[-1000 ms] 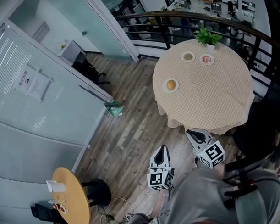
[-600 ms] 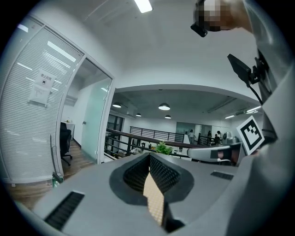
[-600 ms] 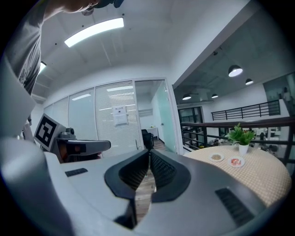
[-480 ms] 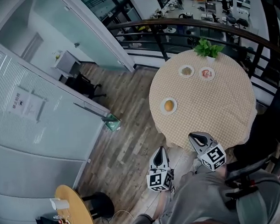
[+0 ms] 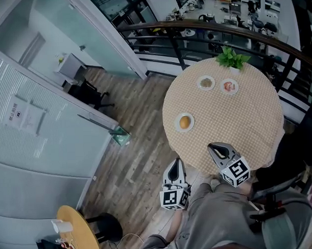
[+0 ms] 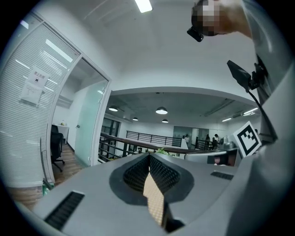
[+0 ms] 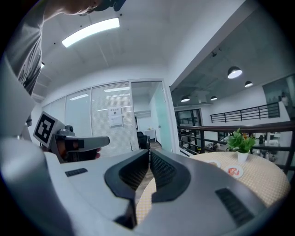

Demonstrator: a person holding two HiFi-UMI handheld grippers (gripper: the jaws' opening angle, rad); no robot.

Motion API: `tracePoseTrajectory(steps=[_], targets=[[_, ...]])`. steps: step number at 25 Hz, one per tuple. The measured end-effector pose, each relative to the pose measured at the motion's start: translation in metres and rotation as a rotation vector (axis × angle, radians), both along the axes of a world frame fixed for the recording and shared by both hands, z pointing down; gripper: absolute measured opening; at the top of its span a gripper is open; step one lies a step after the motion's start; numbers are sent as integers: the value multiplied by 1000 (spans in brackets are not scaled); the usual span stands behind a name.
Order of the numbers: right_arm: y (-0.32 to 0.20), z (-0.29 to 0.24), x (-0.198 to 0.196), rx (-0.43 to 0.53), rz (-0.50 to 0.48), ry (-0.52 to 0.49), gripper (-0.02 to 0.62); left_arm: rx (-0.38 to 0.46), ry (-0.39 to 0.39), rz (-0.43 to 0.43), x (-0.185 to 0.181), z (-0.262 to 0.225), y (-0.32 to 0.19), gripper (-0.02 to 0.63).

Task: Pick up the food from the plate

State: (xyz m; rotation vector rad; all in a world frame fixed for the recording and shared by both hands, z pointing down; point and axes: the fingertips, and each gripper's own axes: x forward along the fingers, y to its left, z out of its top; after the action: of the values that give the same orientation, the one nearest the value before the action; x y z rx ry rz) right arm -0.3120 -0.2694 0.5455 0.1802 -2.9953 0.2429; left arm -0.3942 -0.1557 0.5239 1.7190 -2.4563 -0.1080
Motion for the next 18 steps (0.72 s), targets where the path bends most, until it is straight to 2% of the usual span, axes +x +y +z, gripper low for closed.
tracePoseTrajectory(steps=[10, 18], targets=[[-1, -21, 18, 9, 70, -9, 23, 78, -58, 118, 16, -43, -24, 12], [5, -20, 34, 10, 160, 9, 23, 66, -67, 164, 15, -46, -11, 14]])
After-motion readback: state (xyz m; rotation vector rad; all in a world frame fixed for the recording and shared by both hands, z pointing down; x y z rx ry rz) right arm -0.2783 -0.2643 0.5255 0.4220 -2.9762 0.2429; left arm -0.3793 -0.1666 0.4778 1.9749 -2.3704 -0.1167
